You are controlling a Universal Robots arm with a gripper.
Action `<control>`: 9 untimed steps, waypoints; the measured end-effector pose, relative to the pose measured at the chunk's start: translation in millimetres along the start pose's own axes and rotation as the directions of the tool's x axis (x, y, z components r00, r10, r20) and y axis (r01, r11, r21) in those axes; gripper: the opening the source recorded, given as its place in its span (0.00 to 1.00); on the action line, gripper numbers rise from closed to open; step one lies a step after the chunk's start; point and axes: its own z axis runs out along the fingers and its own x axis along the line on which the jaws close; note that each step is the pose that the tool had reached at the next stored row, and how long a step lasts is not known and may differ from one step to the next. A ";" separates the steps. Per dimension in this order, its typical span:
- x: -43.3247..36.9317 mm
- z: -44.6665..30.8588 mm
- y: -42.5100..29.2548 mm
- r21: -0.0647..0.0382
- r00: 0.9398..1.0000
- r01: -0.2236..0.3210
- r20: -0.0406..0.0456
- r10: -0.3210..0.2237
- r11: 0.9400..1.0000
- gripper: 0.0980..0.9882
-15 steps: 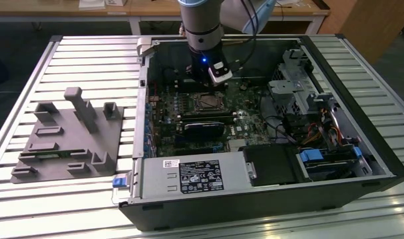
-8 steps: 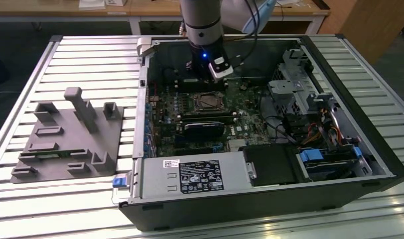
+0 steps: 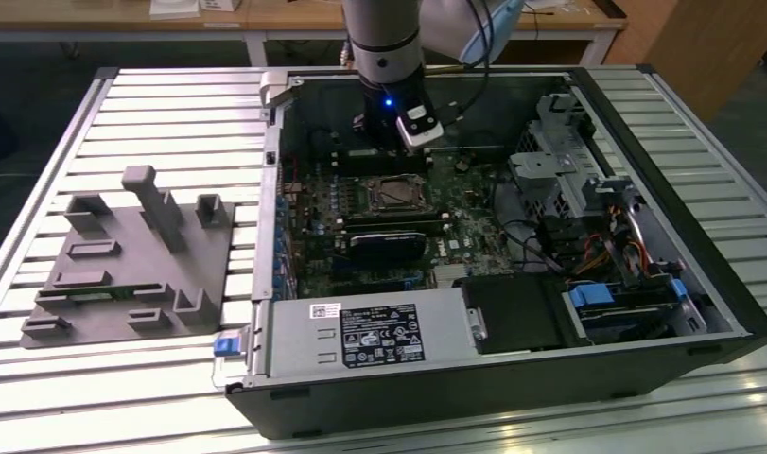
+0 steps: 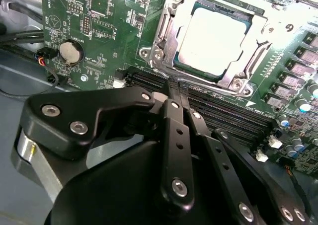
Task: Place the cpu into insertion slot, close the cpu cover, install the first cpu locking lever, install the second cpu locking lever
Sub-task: 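Install the first cpu locking lever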
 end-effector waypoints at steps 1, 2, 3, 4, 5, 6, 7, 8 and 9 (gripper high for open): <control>0.0 -0.1 0.0 0.000 1.000 0.000 0.000 0.000 1.000 0.01; 0.0 -0.1 0.0 0.000 1.000 0.000 0.000 0.000 1.000 0.01; 0.0 0.0 0.0 0.002 1.000 0.000 0.000 0.000 1.000 0.01; 0.0 0.0 0.0 0.004 1.000 0.001 0.000 -0.001 1.000 0.01; 0.0 0.1 0.0 0.007 1.000 0.001 -0.001 -0.001 1.000 0.01; 0.0 0.2 -0.1 0.011 1.000 0.001 -0.003 -0.001 1.000 0.01; 0.0 0.3 -0.1 0.015 1.000 0.002 -0.005 -0.002 1.000 0.01; 0.0 0.5 -0.1 0.020 1.000 0.002 -0.008 -0.002 1.000 0.01; 0.0 0.7 -0.1 0.025 1.000 0.003 -0.011 -0.002 1.000 0.01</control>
